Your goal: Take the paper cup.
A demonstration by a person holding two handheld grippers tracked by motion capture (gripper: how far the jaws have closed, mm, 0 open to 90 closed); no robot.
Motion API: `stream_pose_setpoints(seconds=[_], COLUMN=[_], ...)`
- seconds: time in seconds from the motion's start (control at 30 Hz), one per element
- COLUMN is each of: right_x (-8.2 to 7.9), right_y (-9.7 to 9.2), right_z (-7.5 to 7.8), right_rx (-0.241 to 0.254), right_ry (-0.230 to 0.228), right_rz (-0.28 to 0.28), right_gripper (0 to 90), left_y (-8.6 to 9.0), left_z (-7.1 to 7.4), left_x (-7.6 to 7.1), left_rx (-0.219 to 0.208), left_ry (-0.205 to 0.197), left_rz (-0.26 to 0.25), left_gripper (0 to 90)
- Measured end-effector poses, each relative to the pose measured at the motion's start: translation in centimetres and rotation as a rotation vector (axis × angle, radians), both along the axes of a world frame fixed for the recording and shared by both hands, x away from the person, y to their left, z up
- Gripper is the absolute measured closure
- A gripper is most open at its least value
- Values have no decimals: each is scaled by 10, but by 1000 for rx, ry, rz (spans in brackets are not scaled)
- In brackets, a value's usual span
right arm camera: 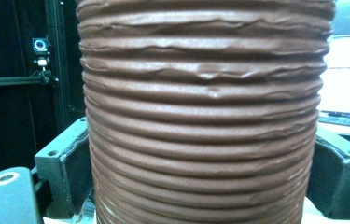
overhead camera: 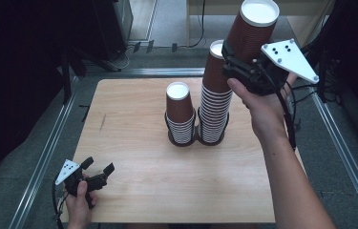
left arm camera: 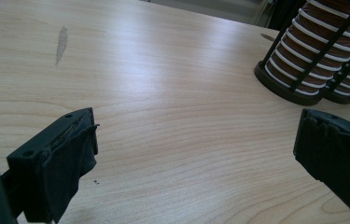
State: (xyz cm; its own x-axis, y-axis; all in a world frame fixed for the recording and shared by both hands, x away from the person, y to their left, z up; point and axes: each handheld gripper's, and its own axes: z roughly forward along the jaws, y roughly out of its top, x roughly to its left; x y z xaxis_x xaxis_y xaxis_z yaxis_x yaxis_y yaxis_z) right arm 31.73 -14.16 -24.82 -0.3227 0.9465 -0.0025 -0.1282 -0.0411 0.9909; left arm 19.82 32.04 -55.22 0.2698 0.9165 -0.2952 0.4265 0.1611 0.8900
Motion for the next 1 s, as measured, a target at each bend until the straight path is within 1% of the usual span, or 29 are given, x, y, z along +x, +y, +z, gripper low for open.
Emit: stream_pose_setpoints(seconds=[0.03, 0.27, 0.3, 0.4, 0.5, 0.6, 0.63, 0.7, 0.83, 0.93, 0.97, 1.0], right_x=[0, -12, -16, -19, -26, -30, -35, -36, -44, -50, -53, -53], right_y=[0, -15, -20, -24, -33, -36, -40, -41, -47, -48, -49, -49], right_z=[0, -5, -7, -10, -18, -21, -26, -28, -40, -52, -62, -62], right_rx=[0, 8, 12, 11, 3, 7, 8, 6, 2, -15, -20, -20], right_ry=[0, -4, -2, 2, 3, 7, 10, 10, 18, 21, 23, 23], right_rz=[0, -10, -17, -21, -37, -38, -43, -46, -56, -70, -77, -77], right_gripper=[110, 110, 110, 110, 110, 110, 110, 110, 110, 110, 110, 110], left_y=[0, 0, 0, 0, 0, 0, 0, 0, 0, 0, 0, 0], left_z=[0, 0, 0, 0, 0, 0, 0, 0, 0, 0, 0, 0], left_x=[0, 0, 0, 0, 0, 0, 0, 0, 1, 0, 0, 0], left_rx=[-1, -1, -2, -1, 0, -1, 0, -1, 0, -1, -1, -3], left_ry=[-1, -1, -1, -1, -2, -1, -2, -2, -1, -2, -1, 0], left_rz=[0, 0, 1, 1, 1, 1, 1, 1, 1, 0, 0, 1], left_gripper=[0, 0, 0, 0, 0, 0, 0, 0, 0, 0, 0, 0])
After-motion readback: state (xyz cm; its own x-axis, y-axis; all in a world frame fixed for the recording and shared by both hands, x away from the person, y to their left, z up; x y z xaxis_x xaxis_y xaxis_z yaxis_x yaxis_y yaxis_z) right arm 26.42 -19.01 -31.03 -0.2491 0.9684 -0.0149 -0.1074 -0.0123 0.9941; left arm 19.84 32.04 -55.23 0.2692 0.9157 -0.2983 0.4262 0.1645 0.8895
